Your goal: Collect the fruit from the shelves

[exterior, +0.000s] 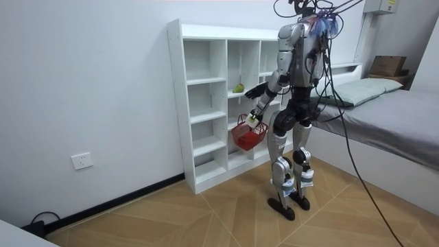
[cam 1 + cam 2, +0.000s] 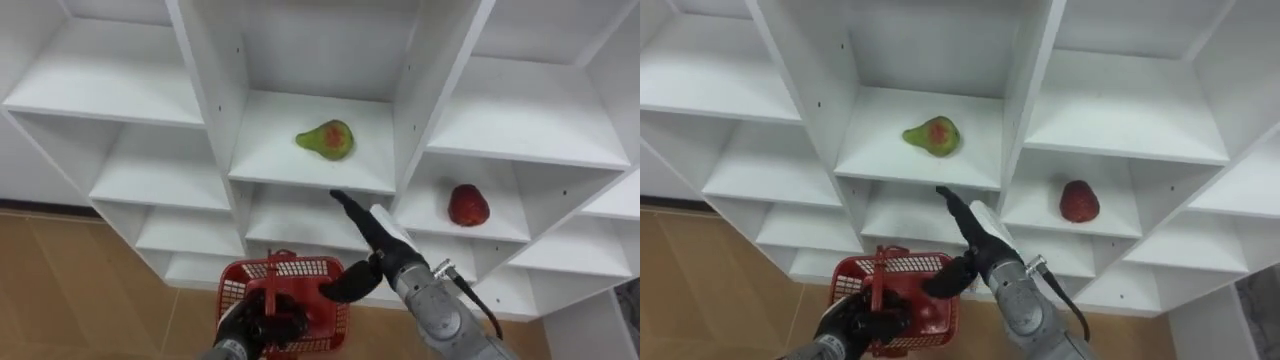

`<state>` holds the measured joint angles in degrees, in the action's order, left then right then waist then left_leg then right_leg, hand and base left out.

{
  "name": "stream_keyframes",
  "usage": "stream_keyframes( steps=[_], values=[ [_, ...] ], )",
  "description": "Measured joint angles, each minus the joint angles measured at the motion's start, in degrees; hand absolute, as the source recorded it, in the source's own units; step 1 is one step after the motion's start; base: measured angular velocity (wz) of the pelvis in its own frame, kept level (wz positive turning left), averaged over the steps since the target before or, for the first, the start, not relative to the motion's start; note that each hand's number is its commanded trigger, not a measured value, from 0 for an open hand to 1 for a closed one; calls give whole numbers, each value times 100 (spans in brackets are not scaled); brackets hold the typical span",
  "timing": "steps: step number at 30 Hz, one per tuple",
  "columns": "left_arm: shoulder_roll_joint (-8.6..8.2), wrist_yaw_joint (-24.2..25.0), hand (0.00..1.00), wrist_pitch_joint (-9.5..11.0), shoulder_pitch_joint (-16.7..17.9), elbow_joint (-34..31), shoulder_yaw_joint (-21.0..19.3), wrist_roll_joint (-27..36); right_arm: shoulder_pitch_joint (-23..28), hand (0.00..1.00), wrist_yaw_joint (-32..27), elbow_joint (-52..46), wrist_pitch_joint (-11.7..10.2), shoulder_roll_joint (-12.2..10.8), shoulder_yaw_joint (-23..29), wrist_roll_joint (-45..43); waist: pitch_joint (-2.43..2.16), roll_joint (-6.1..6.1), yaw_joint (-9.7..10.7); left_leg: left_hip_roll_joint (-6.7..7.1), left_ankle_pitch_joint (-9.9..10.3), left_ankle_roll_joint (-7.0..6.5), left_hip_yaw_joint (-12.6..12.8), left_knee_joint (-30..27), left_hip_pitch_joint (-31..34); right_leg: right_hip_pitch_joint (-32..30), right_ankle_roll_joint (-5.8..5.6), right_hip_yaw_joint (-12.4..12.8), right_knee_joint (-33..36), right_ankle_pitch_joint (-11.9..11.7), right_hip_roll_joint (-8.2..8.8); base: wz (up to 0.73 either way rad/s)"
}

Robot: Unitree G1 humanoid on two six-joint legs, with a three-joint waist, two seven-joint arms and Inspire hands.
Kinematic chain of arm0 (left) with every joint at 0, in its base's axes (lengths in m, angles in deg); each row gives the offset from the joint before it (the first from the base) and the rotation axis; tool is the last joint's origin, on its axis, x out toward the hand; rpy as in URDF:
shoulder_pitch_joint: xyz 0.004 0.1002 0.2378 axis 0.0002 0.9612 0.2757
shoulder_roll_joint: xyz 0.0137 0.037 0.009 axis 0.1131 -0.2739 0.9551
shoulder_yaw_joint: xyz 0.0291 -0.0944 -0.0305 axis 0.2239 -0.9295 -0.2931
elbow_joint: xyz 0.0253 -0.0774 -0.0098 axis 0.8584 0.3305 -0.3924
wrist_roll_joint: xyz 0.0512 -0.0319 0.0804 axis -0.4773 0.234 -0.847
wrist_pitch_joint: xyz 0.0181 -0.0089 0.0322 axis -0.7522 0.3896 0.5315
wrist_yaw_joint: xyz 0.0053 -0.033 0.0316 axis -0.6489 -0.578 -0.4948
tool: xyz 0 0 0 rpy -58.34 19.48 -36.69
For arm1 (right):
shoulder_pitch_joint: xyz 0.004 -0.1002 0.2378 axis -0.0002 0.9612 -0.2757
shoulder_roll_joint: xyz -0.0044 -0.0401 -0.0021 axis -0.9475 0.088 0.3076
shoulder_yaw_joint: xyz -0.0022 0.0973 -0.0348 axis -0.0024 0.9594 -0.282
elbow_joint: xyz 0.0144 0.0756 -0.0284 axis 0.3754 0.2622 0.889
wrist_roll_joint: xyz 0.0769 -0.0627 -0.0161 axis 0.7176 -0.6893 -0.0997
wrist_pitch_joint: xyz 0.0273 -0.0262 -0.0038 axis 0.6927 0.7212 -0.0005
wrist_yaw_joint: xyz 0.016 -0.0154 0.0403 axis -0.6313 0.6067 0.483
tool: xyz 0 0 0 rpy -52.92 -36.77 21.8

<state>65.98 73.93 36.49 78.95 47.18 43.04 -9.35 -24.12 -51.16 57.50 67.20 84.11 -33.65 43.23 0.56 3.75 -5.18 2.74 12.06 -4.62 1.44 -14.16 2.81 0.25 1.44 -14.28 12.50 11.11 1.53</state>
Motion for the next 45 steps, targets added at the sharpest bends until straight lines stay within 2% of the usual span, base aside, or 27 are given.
stream_keyframes(
  steps=[4, 5, 9, 10, 13, 15, 18, 22, 24, 28, 30, 33, 37, 39, 45],
  values=[
    [4, -12, 100, 21, -1, 0, -89, 14, -5, 0, -24, -268, 4, 119, -22, -414, 12, 65, -119, 0, -2, 4, -16, 68, -123, 118, 0, 0, -42, 0, -14, 1],
    [13, -27, 100, 51, -7, 0, -125, 12, -5, 0, -41, -404, 3, 148, -23, -535, 34, 114, -134, -1, -6, 10, -18, 68, -123, 137, 1, -6, -77, 0, -20, 0],
    [55, -130, 100, 55, -6, 11, -148, 13, -95, 0, -209, -770, 8, 165, -16, -773, 37, 241, -145, -2, -9, 15, -36, 56, -138, 172, 1, -7, -88, -1, -25, 2],
    [83, -130, 100, 55, -6, 16, -150, 12, -126, 0, -236, -784, 2, 167, -13, -772, 34, 253, -146, -1, -8, 15, -42, 55, -146, 185, 1, -8, -87, -1, -23, 5],
    [76, -136, 100, 74, -15, 9, -319, 6, -250, 0, -316, -965, -13, 255, -11, -688, 34, 388, -191, 3, -9, 15, -54, 51, -155, 192, 1, 4, -93, -1, -21, 3],
    [106, -228, 100, 74, -16, -50, -350, 11, -359, 0, -379, -1196, -14, 425, -11, -609, 43, 473, -215, 10, -9, 15, -92, 50, -154, 204, 1, -1, -93, -1, -21, 8],
    [114, -271, 100, 74, -69, -122, -373, 10, -592, 0, -531, -1262, -15, 512, -10, -501, 80, 549, -247, 14, -8, 15, -137, 40, -165, 242, 1, -12, -96, -1, -23, 8],
    [118, -311, 100, 73, -82, -122, -515, 6, -805, 0, -563, -1270, -13, 544, 47, -461, 76, 631, -256, 12, -8, 17, -191, 61, -207, 289, 1, -24, -98, -1, -36, 8],
    [133, -331, 100, 62, -82, -134, -634, -1, -945, 0, -588, -1220, 6, 593, 141, -151, 91, 714, -298, 7, -9, 19, -224, 55, -269, 372, 0, -93, -101, -1, -35, 9],
    [236, -344, 100, -33, -72, -317, -787, 5, -1268, 0, -664, -950, 81, 648, 462, 690, 88, 886, -291, 19, -9, 20, -270, 22, -246, 386, 0, -100, -108, -1, -34, 9],
    [272, -364, 100, -43, -78, -420, -896, 4, -1493, 0, -767, -718, 276, 716, 665, 992, 80, 982, -302, 42, -8, 19, -356, -22, -197, 387, 0, -172, -108, -1, -19, 17],
    [285, -405, 100, -181, -65, -428, -882, -1, -1741, 0, -875, -508, 426, 862, 741, 1194, 54, 1031, -315, 74, -8, 17, -440, -48, -182, 399, 0, -178, -107, -1, -3, 14],
    [315, -405, 100, -355, -54, -428, -893, -29, -2289, 0, -882, 126, 563, 879, 853, 1561, 53, 1048, -315, 95, -8, 16, -530, -132, -134, 408, 0, -171, -108, -1, 1, 14],
    [351, -393, 100, -423, -51, -432, -906, -81, -2499, 0, -947, 465, 614, 883, 979, 1821, 54, 1056, -320, 109, -8, 16, -652, -152, -134, 456, 0, -255, -107, -1, 3, 26],
    [337, -313, 100, -583, -38, -568, -923, -304, -2659, 0, -973, 1123, 756, 886, 1095, 2271, 55, 1081, -443, 134, -8, 17, -808, -228, -47, 459, -1, -370, -105, 0, 4, 16]
  ],
)
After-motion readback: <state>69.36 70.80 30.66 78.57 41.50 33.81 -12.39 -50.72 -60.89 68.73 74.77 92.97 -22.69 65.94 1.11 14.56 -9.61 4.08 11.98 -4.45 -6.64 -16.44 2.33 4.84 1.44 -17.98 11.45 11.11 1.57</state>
